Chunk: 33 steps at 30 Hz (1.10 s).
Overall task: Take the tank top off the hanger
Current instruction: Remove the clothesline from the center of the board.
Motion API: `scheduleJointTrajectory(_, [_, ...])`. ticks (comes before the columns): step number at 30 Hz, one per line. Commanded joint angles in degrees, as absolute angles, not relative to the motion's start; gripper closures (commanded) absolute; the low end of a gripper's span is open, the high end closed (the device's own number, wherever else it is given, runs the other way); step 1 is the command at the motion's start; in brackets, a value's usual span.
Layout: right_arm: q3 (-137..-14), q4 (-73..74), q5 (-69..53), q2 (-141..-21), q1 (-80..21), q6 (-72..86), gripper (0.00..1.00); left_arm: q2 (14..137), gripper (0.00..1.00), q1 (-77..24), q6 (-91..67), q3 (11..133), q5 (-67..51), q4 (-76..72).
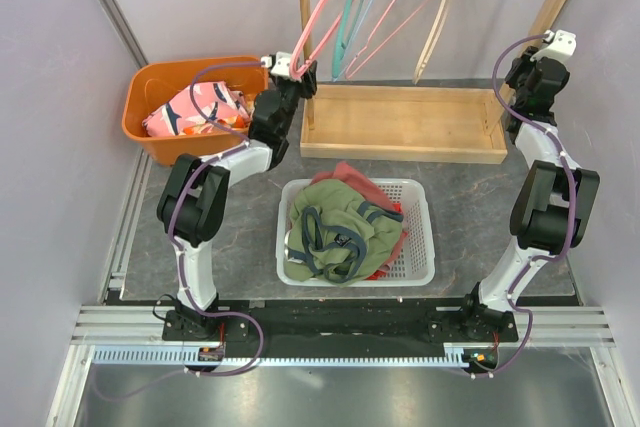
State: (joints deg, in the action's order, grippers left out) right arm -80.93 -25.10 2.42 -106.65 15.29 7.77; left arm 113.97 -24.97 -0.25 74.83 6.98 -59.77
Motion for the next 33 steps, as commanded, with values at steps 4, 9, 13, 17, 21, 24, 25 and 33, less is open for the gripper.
scheduleJointTrajectory(4, [-78.1, -23.7, 0.2, -106.0, 14.9, 17.0, 1.0, 112.8, 0.88, -25.0, 1.1, 86.0, 7.6, -38.3])
scheduleJointTrajectory(9, [-77.9, -23.6, 0.1, -105.9, 14.8, 17.9, 1.0, 110.8, 0.98, -25.0, 1.6, 84.6, 8.6, -37.2])
scheduleJointTrajectory(13, [-75.9, -24.1, -1.3, -105.0, 13.4, 18.3, 1.0, 107.9, 0.98, -25.0, 2.2, 82.1, 9.8, -36.6])
scheduleJointTrajectory(17, [-72.6, -25.7, -1.2, -103.7, 11.4, 18.6, 1.0, 104.9, 0.98, -25.0, 2.4, 80.2, 10.6, -33.1])
scheduleJointTrajectory(21, [-69.9, -26.6, -0.6, -102.3, 9.1, 19.1, 1.0, 101.7, 0.98, -25.0, 2.4, 77.5, 10.9, -30.1])
scheduleJointTrajectory(24, [-68.3, -27.2, -0.4, -101.3, 8.2, 19.5, 1.0, 99.0, 0.98, -25.0, 2.2, 74.3, 11.2, -28.2])
scheduleJointTrajectory(25, [-68.0, -26.9, -0.4, -101.2, 8.2, 19.6, 1.0, 97.8, 0.98, -25.0, 2.1, 73.7, 10.9, -27.7])
scheduleJointTrajectory(33, [-66.9, -25.8, -0.6, -99.8, 7.3, 20.0, 1.0, 93.5, 0.98, -25.0, 0.5, 68.9, 10.4, -23.0])
